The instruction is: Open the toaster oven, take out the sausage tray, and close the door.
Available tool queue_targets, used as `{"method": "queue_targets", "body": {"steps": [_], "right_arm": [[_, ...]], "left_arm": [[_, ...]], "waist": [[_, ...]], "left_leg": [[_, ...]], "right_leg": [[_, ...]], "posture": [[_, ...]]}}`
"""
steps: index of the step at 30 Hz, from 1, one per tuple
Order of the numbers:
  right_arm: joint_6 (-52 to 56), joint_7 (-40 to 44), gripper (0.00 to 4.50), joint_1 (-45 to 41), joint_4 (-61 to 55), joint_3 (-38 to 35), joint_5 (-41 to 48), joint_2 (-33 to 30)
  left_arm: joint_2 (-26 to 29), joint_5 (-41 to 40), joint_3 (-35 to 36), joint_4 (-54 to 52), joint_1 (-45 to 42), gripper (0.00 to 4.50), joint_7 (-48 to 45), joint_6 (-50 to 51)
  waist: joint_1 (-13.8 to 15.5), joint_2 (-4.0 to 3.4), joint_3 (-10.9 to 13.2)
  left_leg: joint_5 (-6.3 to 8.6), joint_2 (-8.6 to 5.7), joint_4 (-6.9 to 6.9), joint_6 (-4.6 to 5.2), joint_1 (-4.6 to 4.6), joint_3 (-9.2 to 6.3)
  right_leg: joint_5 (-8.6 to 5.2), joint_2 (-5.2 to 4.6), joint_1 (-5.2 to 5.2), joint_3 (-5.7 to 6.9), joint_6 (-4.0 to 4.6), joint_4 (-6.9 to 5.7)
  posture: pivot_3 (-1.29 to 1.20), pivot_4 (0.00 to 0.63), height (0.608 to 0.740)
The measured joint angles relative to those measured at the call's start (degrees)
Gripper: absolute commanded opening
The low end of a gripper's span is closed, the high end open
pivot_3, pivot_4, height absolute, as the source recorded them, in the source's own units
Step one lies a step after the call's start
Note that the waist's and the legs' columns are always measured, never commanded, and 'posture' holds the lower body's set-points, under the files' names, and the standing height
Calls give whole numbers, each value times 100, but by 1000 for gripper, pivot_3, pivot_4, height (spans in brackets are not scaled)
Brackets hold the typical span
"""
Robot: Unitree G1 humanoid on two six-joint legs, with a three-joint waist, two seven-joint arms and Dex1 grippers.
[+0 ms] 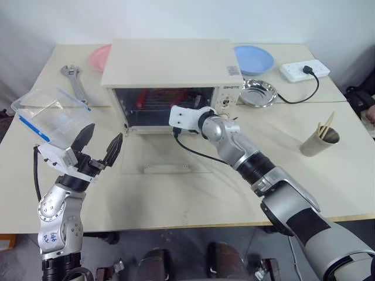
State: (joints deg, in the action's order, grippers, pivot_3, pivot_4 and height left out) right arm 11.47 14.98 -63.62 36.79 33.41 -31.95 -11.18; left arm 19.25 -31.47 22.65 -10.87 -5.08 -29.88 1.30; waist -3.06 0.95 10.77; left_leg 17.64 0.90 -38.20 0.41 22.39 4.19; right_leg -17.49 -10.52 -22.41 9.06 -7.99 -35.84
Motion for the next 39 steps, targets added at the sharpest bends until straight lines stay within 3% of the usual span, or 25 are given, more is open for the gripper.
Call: {"method": "queue_targets", "body": {"steps": [11, 27, 39], "right_arm": [[520, -48, 50, 50, -290, 11, -523, 78], [894, 575, 19, 1191, -2342, -2, -1280, -171], [1046, 846, 19, 1896, -3448, -19, -1684, -305]], "left_arm": [[64, -84, -26, -48, -47, 4500, 28, 304], [127, -20, -241, 282, -703, 4500, 89, 505], [309, -166, -101, 173, -476, 4500, 29, 715]], "waist": [[5, 0, 0], [55, 2, -1], [64, 3, -1]], "left_leg": [[0, 0, 1, -1, 0, 0], [1, 1, 13, -4, 2, -2], [2, 1, 17, -5, 2, -2]], "right_leg": [[0, 1, 0, 0, 0, 1], [0, 9, -1, 2, 0, 16], [0, 9, -2, 1, 0, 22]], "posture": [[0, 150, 740], [0, 150, 740], [0, 150, 740]]}}
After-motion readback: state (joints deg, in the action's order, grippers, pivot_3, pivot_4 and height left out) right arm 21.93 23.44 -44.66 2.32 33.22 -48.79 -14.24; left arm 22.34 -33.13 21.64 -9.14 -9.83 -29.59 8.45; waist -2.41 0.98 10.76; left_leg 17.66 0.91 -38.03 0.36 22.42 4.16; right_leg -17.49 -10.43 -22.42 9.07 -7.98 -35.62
